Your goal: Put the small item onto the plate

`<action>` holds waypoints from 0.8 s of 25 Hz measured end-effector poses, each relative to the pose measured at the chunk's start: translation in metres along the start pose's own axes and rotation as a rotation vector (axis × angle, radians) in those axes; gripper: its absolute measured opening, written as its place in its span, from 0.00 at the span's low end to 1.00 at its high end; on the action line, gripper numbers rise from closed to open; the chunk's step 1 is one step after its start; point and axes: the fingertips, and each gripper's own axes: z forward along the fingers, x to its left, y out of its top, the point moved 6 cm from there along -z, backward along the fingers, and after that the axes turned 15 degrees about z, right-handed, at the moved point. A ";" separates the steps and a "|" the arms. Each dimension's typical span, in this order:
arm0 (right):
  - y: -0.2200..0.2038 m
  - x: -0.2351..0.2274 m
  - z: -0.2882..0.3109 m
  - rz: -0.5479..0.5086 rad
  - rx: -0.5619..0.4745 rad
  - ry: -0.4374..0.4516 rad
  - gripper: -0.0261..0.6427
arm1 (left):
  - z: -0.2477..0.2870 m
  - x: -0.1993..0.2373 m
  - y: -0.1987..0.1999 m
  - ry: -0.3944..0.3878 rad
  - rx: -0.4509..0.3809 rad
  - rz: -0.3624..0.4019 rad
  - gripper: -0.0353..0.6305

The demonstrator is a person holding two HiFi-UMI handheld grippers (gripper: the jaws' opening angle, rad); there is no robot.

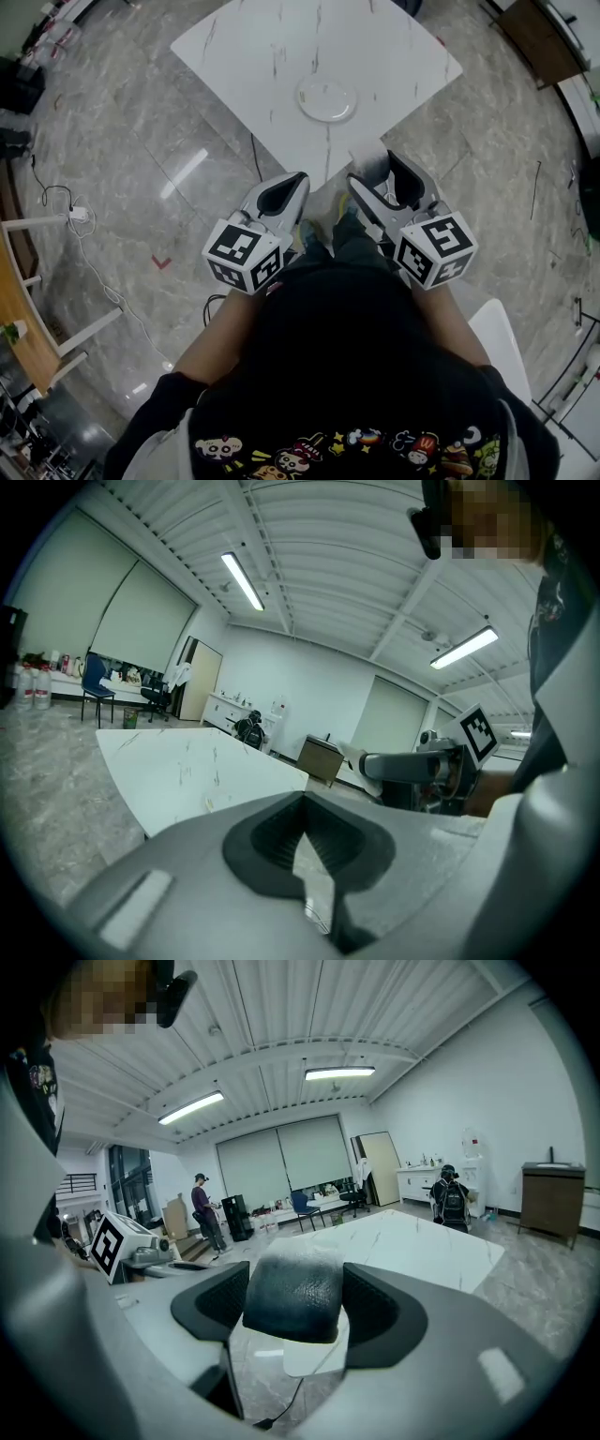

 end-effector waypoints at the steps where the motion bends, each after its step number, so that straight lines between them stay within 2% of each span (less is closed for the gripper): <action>1: 0.000 0.000 0.003 -0.001 0.000 0.004 0.54 | -0.001 0.002 0.000 0.005 0.001 0.001 0.06; 10: 0.002 -0.016 0.024 0.002 0.022 0.010 0.54 | 0.014 0.016 0.010 0.011 0.013 0.037 0.05; 20: 0.007 -0.049 0.056 0.006 0.071 0.030 0.54 | 0.055 0.031 -0.003 0.017 0.071 0.016 0.05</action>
